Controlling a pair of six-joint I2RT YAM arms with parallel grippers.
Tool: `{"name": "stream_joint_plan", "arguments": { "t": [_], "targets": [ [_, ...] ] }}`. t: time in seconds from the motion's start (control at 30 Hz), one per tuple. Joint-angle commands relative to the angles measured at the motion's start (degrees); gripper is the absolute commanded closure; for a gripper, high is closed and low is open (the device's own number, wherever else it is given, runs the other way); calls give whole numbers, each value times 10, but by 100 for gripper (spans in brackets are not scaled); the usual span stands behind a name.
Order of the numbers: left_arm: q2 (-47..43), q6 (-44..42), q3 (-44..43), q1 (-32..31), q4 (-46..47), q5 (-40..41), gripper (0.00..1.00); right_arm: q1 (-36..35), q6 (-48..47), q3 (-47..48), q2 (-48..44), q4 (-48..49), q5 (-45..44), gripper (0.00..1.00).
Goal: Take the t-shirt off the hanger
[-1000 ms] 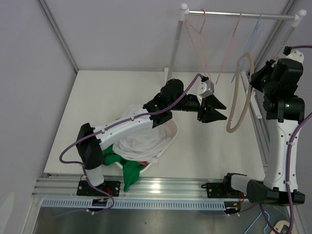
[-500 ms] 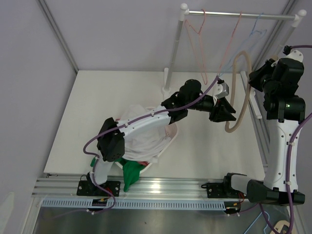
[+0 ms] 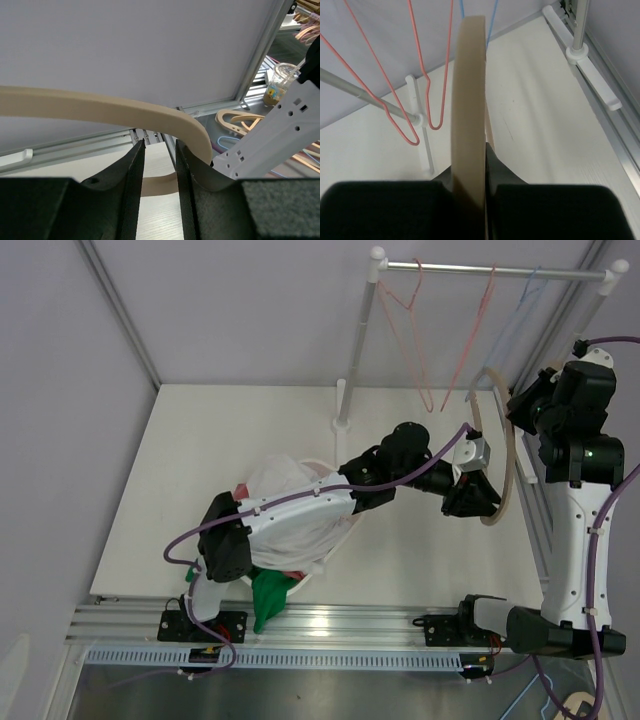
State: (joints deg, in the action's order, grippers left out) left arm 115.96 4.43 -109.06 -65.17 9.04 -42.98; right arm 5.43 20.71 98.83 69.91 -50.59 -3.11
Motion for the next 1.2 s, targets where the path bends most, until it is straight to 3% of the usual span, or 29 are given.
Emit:
{"name": "stream_joint_plan", "arguments": {
  "t": [0.0, 0.13, 0.33, 0.57, 0.63, 0.77, 0.93, 1.07, 1.1, 1.17],
  "targets": [
    [-47, 2, 1, -35, 18, -47, 64, -1, 6, 11, -3, 69, -17, 100],
    [-36, 3, -38, -38, 2, -42, 64, 0, 5, 1, -9, 72, -15, 100],
    [10, -6, -195, -38, -67, -39, 64, -1, 6, -14, -18, 80, -12, 100],
    [26, 13, -231, -37, -66, -33, 58, 0, 6, -21, -20, 85, -11, 100],
    [24, 5, -221, -38, -72, -24, 46, 0, 6, -18, -21, 85, -13, 100],
    [13, -14, -188, -37, -86, 2, 1, 0, 3, -4, -16, 76, -11, 100],
    [-49, -39, -113, -31, -105, 62, 1, 0, -4, 6, -15, 67, -27, 100],
    [-135, -26, 25, -8, -61, 145, 1, 0, -12, 26, -7, 59, -47, 100],
    [-157, -17, 103, 0, -46, 151, 1, 0, -20, 31, -5, 59, -58, 100],
    [-226, 9, 153, 34, 3, 150, 1, 5, -29, 51, 0, 52, -66, 100]
  ]
}}
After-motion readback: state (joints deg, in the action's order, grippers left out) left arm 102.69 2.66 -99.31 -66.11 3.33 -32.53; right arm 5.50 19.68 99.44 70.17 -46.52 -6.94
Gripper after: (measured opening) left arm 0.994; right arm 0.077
